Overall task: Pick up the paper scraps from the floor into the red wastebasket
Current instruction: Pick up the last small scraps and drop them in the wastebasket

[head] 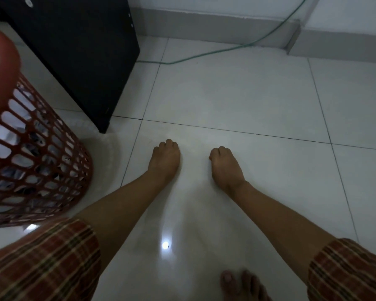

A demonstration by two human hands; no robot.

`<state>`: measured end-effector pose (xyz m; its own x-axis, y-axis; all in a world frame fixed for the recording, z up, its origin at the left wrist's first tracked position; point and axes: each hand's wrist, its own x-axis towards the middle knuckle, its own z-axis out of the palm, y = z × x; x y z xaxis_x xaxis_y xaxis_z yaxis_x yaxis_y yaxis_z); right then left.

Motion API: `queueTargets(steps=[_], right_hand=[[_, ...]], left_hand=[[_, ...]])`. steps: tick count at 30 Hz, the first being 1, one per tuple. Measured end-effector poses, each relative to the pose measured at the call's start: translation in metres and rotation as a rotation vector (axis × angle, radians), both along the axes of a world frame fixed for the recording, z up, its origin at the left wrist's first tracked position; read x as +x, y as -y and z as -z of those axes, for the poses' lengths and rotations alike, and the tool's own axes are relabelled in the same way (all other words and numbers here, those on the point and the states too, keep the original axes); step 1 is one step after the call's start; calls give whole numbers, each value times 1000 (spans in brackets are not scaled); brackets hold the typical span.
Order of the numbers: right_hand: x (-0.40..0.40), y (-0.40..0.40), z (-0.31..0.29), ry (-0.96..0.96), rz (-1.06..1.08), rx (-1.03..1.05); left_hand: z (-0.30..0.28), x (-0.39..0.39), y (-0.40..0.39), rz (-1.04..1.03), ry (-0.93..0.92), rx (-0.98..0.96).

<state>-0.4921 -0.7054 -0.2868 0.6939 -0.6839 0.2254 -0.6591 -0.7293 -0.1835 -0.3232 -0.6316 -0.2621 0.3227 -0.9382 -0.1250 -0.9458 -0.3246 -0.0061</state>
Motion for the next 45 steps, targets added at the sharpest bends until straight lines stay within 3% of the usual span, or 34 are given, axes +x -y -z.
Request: queueTargets(steps=[3, 7, 11, 16, 22, 26, 35, 40, 45], right_hand=[[-4, -6, -10, -95, 52, 45], [-11, -6, -21, -60, 153, 240], [-15, 1, -32, 81, 361, 400], [16, 8, -79, 317, 392, 475], [65, -6, -156, 478, 238, 443], [92, -21, -203, 564, 111, 396], [179, -77, -296, 640, -276, 347], [222, -110, -308, 571, -508, 320], [247, -128, -315, 410, -736, 189]], left_hand=[[-4, -4, -8, -11, -16, 100], [-19, -8, -15, -26, -190, 146], [-42, 2, -20, -66, -351, -10], [-81, 27, -16, -168, -483, -229], [-141, 54, -38, -74, -463, -355], [-191, 72, -57, 36, -423, -322], [-328, 117, -123, 101, -163, -333], [-322, 172, -182, -112, -143, -436], [-304, 204, -221, -266, -101, -384]])
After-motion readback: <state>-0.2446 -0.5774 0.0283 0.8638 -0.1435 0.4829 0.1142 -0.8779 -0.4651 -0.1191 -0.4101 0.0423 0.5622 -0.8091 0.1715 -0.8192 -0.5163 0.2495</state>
